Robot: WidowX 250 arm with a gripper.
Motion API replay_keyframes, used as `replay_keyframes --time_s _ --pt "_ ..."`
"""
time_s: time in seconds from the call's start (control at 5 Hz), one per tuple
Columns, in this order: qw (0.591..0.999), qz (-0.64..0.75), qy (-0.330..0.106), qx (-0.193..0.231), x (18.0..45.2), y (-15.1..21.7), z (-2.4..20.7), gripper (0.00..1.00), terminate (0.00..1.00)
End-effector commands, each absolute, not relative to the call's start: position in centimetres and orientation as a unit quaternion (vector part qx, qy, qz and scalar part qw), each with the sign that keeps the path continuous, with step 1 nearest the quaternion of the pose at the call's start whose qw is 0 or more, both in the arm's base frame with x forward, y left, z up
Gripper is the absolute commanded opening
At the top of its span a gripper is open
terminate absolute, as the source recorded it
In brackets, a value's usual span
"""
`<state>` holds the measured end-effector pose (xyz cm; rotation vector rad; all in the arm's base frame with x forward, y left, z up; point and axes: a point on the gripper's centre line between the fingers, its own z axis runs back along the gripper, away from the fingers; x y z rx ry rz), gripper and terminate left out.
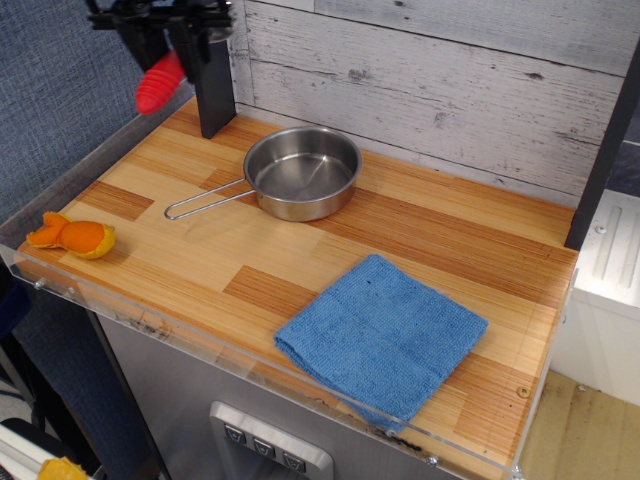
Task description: Move the red spoon to the left of the metal pot.
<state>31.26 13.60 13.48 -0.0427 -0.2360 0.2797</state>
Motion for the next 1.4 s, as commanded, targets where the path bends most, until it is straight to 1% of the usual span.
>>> replay_keyframes --time_s 0.0,0.2,0.4,0.6,0.8,1.2 --pt "0.99 0.071 -0.117 0.021 29.1 16.7 13.1 0.0 0.0" --pt "0.993 0.008 -0.112 0.036 29.2 17.4 11.6 0.0 0.0" --pt "0.993 -0.04 -0.103 0.052 29.2 17.8 9.7 0.0 0.0" --pt "0.993 -0.05 -0.092 0.062 29.4 17.9 7.5 0.0 0.0" --pt "0.994 -0.049 -0.086 0.053 30.2 17.6 5.4 0.0 0.0" --pt "0.995 -0.057 -0.066 0.056 31.9 16.4 2.5 0.0 0.0"
